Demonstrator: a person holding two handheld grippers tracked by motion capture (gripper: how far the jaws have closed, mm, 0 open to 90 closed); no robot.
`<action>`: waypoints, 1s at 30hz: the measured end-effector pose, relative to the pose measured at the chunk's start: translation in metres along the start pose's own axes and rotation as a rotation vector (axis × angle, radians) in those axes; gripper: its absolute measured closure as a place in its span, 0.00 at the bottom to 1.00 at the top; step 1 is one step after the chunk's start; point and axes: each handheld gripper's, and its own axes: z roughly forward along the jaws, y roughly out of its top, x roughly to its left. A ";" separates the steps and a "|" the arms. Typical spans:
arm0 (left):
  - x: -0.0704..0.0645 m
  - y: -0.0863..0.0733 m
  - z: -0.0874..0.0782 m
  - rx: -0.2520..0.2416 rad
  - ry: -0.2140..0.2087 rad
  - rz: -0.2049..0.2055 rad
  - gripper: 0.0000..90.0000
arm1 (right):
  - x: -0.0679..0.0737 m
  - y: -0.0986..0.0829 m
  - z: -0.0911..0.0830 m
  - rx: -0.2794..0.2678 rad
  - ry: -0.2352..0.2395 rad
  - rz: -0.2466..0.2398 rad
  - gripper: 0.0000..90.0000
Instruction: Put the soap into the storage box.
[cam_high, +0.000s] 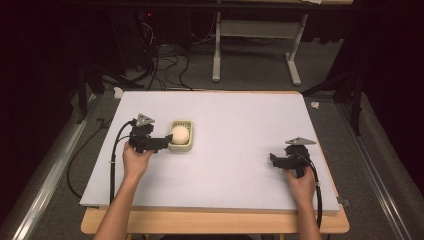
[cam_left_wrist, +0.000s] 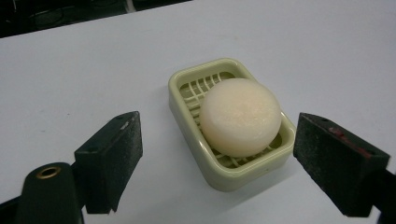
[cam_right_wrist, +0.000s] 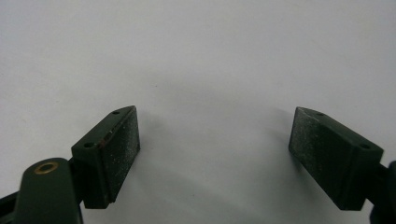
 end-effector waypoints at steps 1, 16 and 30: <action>0.000 0.000 -0.001 0.001 0.001 0.001 0.18 | 0.000 0.000 0.000 0.000 0.000 0.000 0.19; 0.009 -0.012 -0.013 -0.011 0.011 -0.030 0.18 | 0.000 0.000 0.000 0.000 0.000 0.000 0.19; 0.012 -0.022 -0.023 -0.012 0.026 -0.043 0.18 | 0.000 0.000 0.000 0.000 -0.001 0.000 0.19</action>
